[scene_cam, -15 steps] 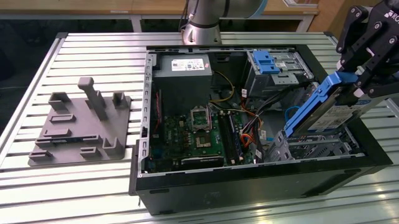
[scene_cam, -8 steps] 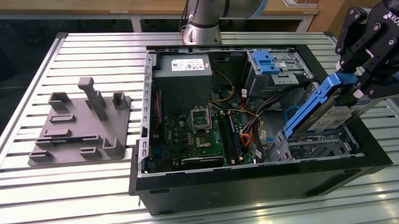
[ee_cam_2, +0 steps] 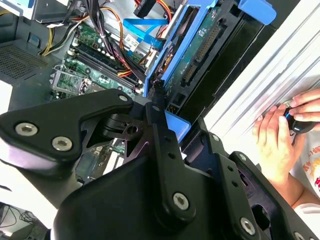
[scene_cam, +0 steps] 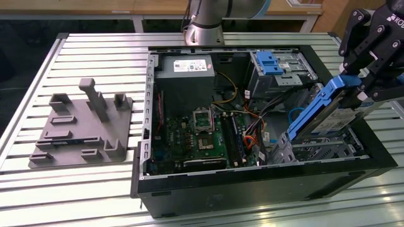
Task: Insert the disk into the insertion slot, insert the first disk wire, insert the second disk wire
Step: 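Insert the disk into the insertion slot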
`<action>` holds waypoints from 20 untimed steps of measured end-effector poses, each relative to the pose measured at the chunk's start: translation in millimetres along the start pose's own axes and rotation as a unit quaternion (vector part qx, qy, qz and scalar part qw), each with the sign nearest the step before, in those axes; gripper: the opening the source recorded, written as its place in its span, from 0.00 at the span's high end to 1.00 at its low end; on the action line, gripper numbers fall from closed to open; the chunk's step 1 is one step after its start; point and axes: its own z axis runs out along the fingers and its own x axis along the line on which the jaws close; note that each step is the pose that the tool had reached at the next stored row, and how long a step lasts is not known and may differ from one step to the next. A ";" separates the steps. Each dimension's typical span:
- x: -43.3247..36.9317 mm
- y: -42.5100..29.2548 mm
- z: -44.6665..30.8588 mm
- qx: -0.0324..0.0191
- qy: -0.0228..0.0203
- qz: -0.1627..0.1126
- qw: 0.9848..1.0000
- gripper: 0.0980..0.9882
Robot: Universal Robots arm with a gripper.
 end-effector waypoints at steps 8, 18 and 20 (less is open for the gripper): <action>0.4 -0.4 2.8 0.000 0.000 0.000 1.000 0.70; 1.0 -0.5 8.6 0.000 0.000 0.000 1.000 0.70; 1.0 -0.5 8.7 0.000 0.000 0.000 1.000 0.70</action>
